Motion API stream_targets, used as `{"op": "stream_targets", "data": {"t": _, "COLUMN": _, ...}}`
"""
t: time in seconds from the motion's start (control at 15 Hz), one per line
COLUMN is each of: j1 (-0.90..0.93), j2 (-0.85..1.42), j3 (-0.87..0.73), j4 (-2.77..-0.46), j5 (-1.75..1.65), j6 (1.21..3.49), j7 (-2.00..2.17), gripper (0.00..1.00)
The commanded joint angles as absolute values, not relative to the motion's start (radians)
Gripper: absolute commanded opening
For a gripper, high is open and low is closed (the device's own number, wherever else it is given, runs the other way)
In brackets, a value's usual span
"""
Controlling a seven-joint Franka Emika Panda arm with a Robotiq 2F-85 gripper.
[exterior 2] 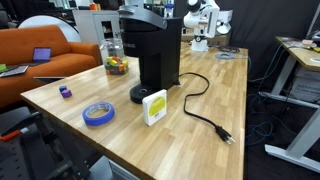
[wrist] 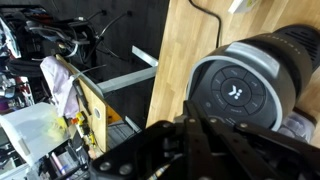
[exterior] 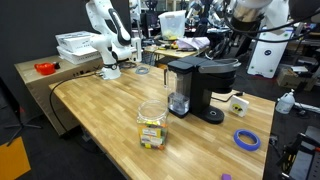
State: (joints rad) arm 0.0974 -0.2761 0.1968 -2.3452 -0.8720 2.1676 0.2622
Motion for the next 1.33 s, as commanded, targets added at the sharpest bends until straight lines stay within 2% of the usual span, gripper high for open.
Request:
{"op": "stream_targets", "data": {"t": 0.0, "j1": 0.115, "j2": -0.316, "j3": 0.203, "j4": -2.345, "j5": -0.9, "j6": 2.161, "j7": 0.266, "gripper": 0.0}}
{"op": "stream_targets", "data": {"t": 0.6, "j1": 0.135, "j2": -0.357, "j3": 0.213, "j4": -2.324, "j5": -0.898, "j6": 2.162, "j7": 0.25, "gripper": 0.0}}
{"op": "stream_targets", "data": {"t": 0.67, "j1": 0.138, "j2": -0.355, "j3": 0.208, "j4": -2.322, "j5": -0.883, "j6": 2.163, "j7": 0.238, "gripper": 0.03}}
{"op": "stream_targets", "data": {"t": 0.73, "j1": 0.144, "j2": -0.354, "j3": 0.2, "j4": -2.32, "j5": -0.858, "j6": 2.173, "j7": 0.223, "gripper": 0.24}}
{"op": "stream_targets", "data": {"t": 0.8, "j1": 0.152, "j2": -0.351, "j3": 0.19, "j4": -2.316, "j5": -0.815, "j6": 2.177, "j7": 0.2, "gripper": 0.29}}
{"op": "stream_targets", "data": {"t": 0.87, "j1": 0.139, "j2": -0.357, "j3": 0.209, "j4": -2.329, "j5": -0.854, "j6": 2.168, "j7": 0.244, "gripper": 0.3}}
{"op": "stream_targets", "data": {"t": 0.93, "j1": 0.139, "j2": -0.357, "j3": 0.208, "j4": -2.329, "j5": -0.848, "j6": 2.168, "j7": 0.241, "gripper": 0.11}}
{"op": "stream_targets", "data": {"t": 1.07, "j1": 0.139, "j2": -0.357, "j3": 0.208, "j4": -2.33, "j5": -0.849, "j6": 2.168, "j7": 0.242, "gripper": 0.26}}
{"op": "stream_targets", "data": {"t": 1.13, "j1": 0.139, "j2": -0.357, "j3": 0.208, "j4": -2.33, "j5": -0.849, "j6": 2.168, "j7": 0.242, "gripper": 0.3}}
{"op": "stream_targets", "data": {"t": 1.27, "j1": 0.139, "j2": -0.357, "j3": 0.208, "j4": -2.33, "j5": -0.849, "j6": 2.168, "j7": 0.242, "gripper": 0.3}}
